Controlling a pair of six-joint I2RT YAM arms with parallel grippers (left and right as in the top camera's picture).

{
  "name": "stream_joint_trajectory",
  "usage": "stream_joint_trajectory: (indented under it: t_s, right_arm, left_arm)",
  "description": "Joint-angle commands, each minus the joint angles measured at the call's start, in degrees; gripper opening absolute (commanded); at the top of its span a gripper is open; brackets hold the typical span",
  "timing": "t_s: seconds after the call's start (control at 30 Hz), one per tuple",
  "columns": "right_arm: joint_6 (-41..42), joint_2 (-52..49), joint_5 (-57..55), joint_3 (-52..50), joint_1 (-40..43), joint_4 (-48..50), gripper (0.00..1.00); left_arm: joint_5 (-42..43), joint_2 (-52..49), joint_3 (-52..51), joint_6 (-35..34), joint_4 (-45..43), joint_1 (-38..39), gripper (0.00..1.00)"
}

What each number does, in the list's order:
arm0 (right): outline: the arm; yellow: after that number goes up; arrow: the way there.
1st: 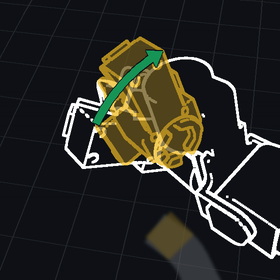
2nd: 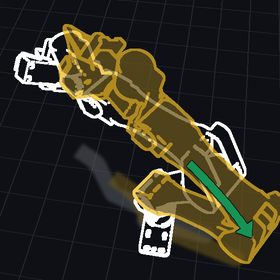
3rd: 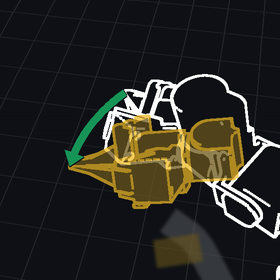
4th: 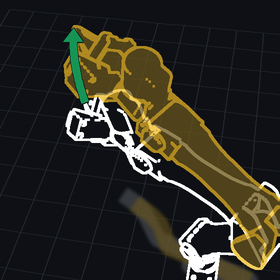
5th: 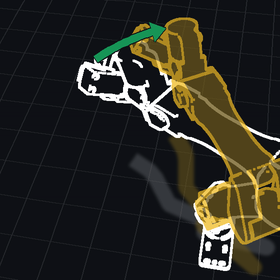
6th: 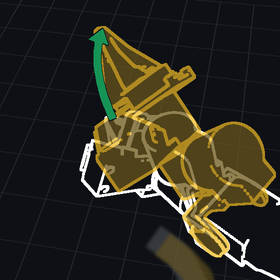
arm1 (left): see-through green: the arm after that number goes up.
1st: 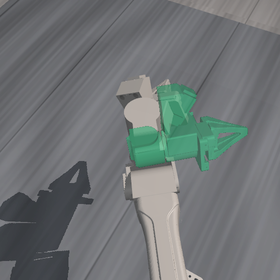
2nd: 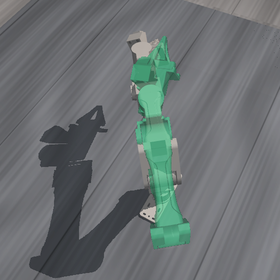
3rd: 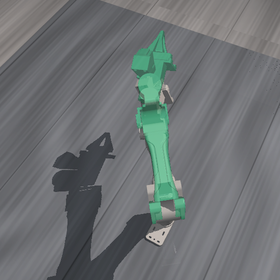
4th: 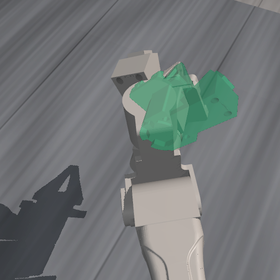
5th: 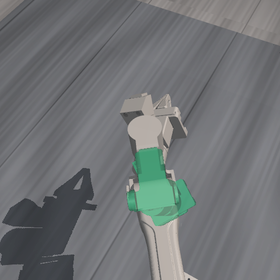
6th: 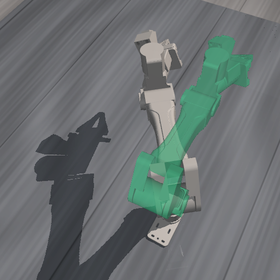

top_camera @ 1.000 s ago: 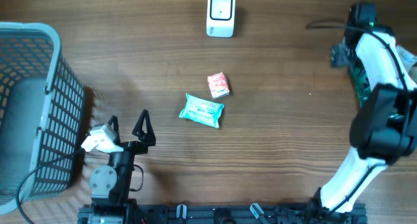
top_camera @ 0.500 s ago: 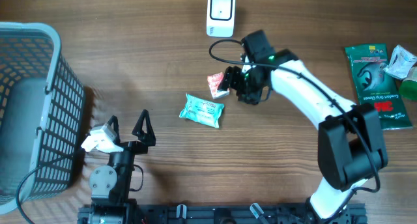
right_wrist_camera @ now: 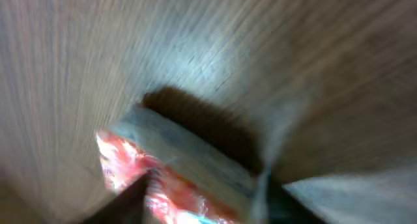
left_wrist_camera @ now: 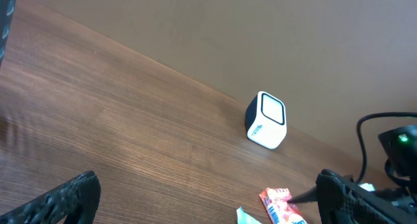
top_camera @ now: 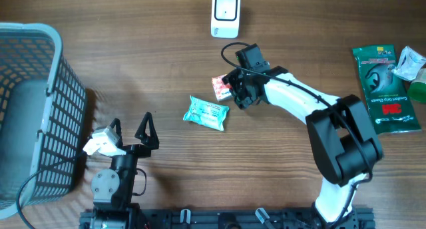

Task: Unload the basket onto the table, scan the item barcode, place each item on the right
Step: 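Grasp the orange tissue pack with the right gripper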

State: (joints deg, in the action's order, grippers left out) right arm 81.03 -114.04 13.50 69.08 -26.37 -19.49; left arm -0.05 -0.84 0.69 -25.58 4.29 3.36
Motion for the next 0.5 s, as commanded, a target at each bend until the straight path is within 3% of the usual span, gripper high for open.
stream_joint_trajectory:
  t_s: [0.0,0.2,0.23,0.33,0.4,0.47]
  right_arm:
    - [1.38,-6.23,0.68,-1.36,-0.31,-0.92,0.07]
    - [-11.23,-2.49,-1.05,-1.20,0.37,-1.09,0.04]
    - [-20.72,1.22,4.61,-1.05,1.01,-1.11,0.04]
    - [-33.75,7.78,26.58,-1.05,3.48,-3.56,0.04]
    - [-34.34,11.96,44.52,-1.05,6.73,-10.54,0.04]
    - [-32.48,13.53,53.51,-1.05,9.11,-15.82,0.04]
  left_arm:
    - [0.68,0.31,-0.37,0.94,0.00,-0.26,1.00]
    - [0.70,0.31,-0.37,0.94,0.00,-0.26,1.00]
    - [0.68,0.31,-0.37,0.94,0.00,-0.26,1.00]
    - [0.68,0.31,-0.37,0.94,0.00,-0.26,1.00]
    - [0.70,0.31,-0.37,0.94,0.00,-0.26,1.00]
    - [0.70,0.31,-0.37,0.94,0.00,-0.26,1.00]
